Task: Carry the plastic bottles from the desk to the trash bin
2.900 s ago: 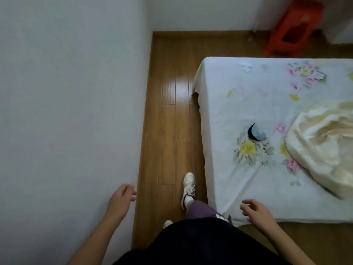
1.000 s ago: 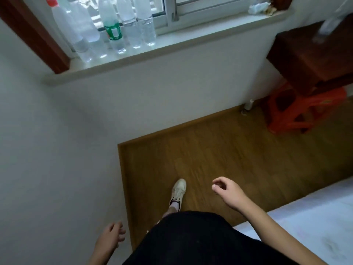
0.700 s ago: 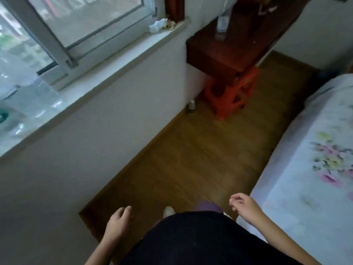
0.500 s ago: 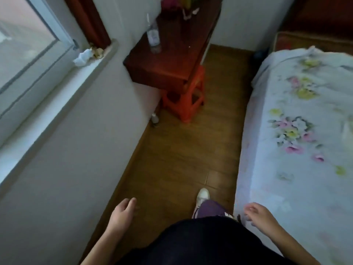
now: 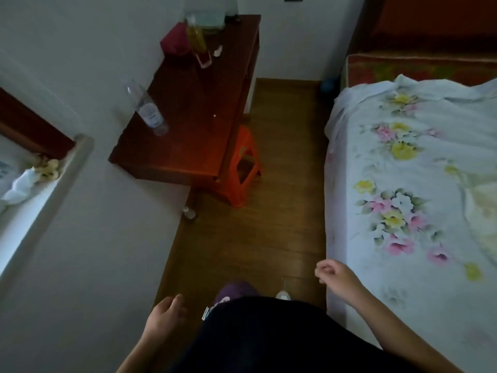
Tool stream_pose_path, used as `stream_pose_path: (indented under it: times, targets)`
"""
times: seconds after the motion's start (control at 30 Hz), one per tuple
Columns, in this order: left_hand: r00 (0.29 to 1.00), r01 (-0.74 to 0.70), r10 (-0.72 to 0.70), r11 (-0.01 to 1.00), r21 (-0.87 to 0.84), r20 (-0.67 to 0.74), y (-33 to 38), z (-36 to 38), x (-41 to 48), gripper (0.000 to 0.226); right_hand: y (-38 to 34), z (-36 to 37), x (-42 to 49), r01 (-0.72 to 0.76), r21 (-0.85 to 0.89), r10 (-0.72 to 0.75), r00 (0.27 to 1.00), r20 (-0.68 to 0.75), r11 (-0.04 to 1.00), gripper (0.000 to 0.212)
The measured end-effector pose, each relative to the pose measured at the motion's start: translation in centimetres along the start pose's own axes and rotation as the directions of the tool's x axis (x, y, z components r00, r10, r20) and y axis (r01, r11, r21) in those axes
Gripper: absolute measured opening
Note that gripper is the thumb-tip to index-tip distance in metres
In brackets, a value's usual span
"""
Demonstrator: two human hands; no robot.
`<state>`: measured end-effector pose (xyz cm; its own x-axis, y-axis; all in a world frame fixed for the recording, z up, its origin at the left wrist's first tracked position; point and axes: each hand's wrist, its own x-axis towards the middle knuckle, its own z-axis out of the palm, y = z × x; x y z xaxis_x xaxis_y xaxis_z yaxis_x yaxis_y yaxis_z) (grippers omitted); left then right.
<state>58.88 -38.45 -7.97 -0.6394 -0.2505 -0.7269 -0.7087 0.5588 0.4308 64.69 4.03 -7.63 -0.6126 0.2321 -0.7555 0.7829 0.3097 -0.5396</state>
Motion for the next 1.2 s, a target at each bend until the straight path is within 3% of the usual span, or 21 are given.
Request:
stream_pose_path:
  times: [0.2,0.33,0.5,0.7,0.83,0.97,1.07,1.2]
  targets:
    - [0.999,-0.012,0.009,0.998,0.061,0.049,11.9,2.1,7.2,0.030,-8.6,-5.0,7.8,0.110,0.028,-0.109,0.992,-0.060,0.993,0.017]
    - [0.977,-0.150,0.131,0.983,0.104,0.168,23.9,5.2,11.3,0.027,-9.8,-9.1,12.4,0.002,0.090,0.012,0.988,-0.152,0.996,0.011]
    - [0.896,-0.347,0.278,0.925,0.156,0.347,39.8,8.1,14.0,0.026,-10.1,-14.7,16.0,-0.119,0.182,0.162,0.956,-0.244,0.976,0.010]
    - [0.855,-0.438,0.349,0.883,0.172,0.383,53.1,10.7,17.4,0.030,-12.7,-22.7,22.0,-0.148,0.215,0.204,0.941,-0.271,0.965,0.019]
    - [0.899,-0.365,0.321,0.925,0.104,0.297,57.3,12.2,20.5,0.027,-17.3,-28.7,29.0,-0.116,0.138,0.145,0.964,-0.222,0.984,0.022]
    - [0.969,-0.205,0.200,0.978,0.025,0.146,58.6,12.5,22.1,0.027,-25.3,-34.2,35.8,-0.006,-0.045,0.000,0.994,-0.112,0.999,0.018]
    - [0.993,-0.114,0.113,0.989,-0.095,-0.015,58.1,12.1,21.9,0.026,-32.7,-36.7,39.9,0.142,-0.194,-0.140,0.990,0.020,0.971,0.018]
    - [0.978,-0.029,-0.039,0.949,-0.313,-0.207,55.6,11.0,21.2,0.023,-43.4,-36.0,43.1,0.285,-0.305,-0.216,0.946,0.242,0.909,0.022]
